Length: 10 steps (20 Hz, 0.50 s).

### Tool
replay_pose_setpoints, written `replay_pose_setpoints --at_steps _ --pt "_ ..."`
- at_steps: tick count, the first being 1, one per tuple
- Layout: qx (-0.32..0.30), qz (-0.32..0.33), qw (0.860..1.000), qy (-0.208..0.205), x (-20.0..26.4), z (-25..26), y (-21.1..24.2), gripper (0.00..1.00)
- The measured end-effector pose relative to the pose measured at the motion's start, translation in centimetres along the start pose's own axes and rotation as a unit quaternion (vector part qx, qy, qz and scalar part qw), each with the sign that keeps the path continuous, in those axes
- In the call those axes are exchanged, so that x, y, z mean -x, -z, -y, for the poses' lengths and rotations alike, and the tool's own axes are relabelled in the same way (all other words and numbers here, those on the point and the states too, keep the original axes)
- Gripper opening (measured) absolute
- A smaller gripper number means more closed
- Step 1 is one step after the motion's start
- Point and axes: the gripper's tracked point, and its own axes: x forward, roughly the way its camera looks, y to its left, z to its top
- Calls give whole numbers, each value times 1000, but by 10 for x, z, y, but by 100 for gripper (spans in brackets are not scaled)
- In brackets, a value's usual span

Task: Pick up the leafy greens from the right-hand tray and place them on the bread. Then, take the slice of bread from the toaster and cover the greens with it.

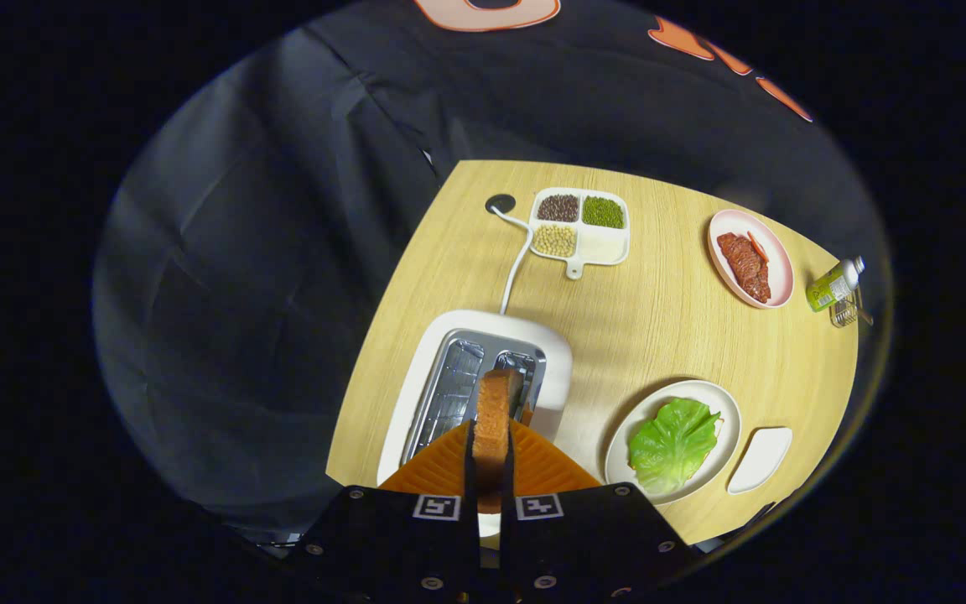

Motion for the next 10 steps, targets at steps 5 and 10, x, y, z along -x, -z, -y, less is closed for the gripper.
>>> replay_pose_setpoints --at_steps 5,10 --pt "-31 51 997 -50 50 11 -19 10" --pt "-46 89 994 -47 86 61 -19 10"
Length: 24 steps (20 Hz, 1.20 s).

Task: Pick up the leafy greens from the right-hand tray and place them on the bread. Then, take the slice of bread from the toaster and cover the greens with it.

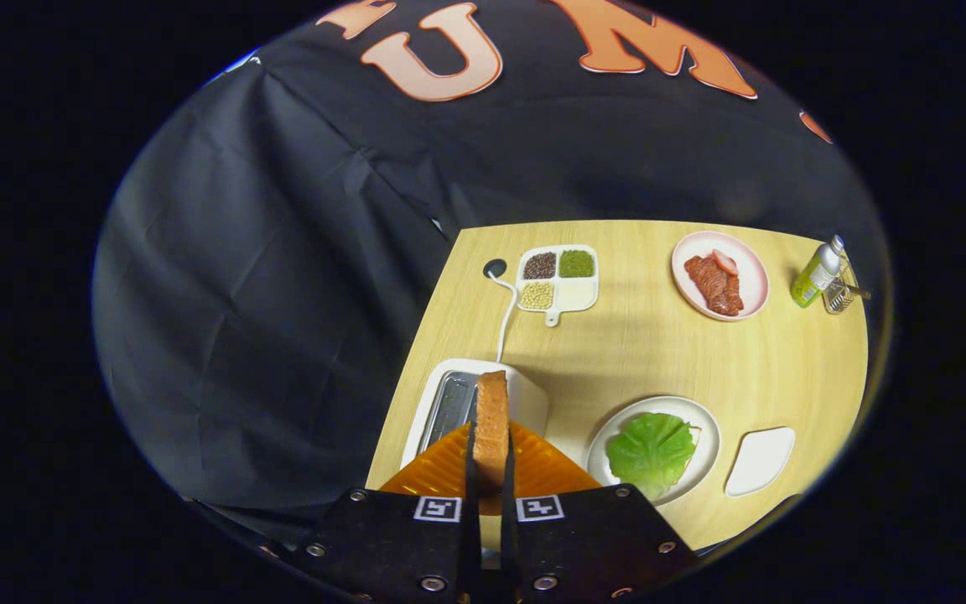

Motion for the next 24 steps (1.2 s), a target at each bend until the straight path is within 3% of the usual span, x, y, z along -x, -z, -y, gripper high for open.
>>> replay_pose_setpoints --at_steps 11,20,24 --pt "-52 2 998 -33 3 105 41 10" --pt "-85 -14 994 -73 -48 151 76 9" --pt "-97 -41 992 -64 -74 171 101 10"
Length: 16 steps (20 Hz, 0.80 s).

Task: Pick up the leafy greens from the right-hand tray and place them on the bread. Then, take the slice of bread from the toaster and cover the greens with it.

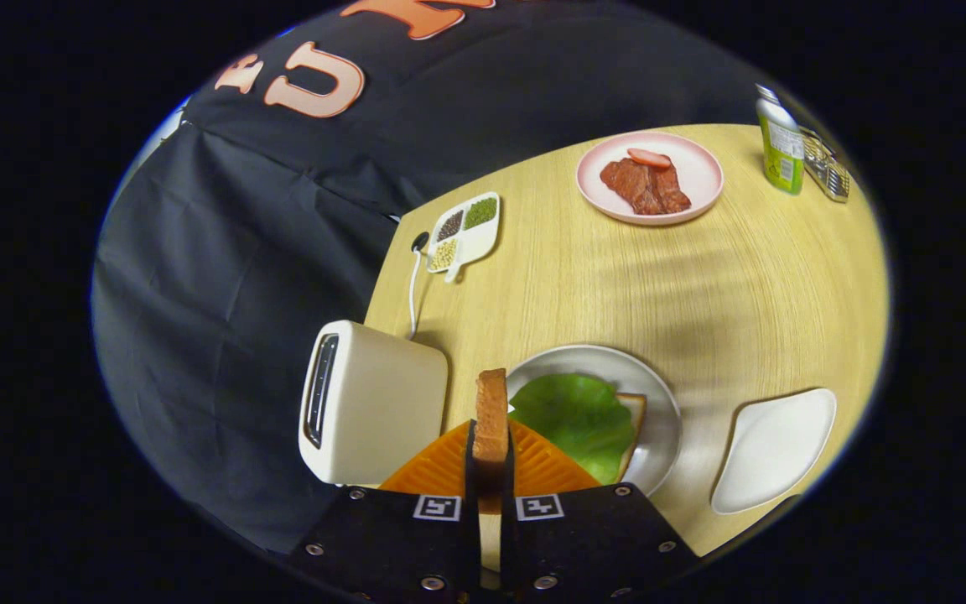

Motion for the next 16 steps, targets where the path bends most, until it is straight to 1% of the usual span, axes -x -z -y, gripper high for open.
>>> replay_pose_setpoints --at_steps 1,3,4,6,7,8,9,10,11,12,13,14,16 --pt "0 -3 1000 7 -3 9 4 10" --pt "-5 2 1000 2 -9 21 6 10" --pt "-12 2 1000 8 -11 31 7 10" --pt "-19 4 1000 11 -11 44 8 12" --pt "-13 11 1000 20 -10 51 6 18" --pt "-1 21 999 32 -8 58 3 21" --pt "9 34 998 46 -6 64 -1 30" --pt "12 42 998 51 -3 66 -5 36" --pt "11 50 997 50 0 65 -6 45" --pt "9 59 997 46 6 65 -10 50" --pt "6 78 996 40 13 62 -18 57" --pt "6 102 994 37 24 61 -28 61" --pt "5 153 988 23 51 52 -50 74"
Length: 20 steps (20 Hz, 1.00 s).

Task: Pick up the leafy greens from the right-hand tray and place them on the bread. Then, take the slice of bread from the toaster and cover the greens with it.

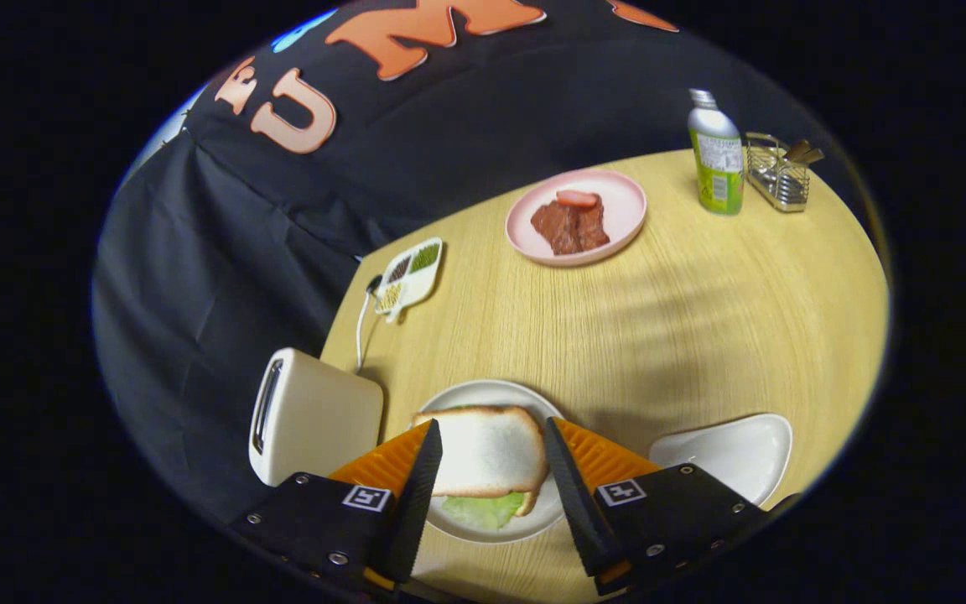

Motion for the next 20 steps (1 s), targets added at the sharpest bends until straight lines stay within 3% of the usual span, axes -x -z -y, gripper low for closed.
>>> replay_pose_setpoints --at_steps 1,3,6,11,17,20 --pt "-2 23 1000 -11 14 -7 -14 79" --pt "7 77 997 -12 43 -8 -47 80" --pt "35 167 985 20 90 -6 -95 81" --pt "94 309 943 80 186 -6 -168 96" --pt "147 420 882 155 288 -1 -223 97" --pt "165 437 863 192 310 2 -230 97"
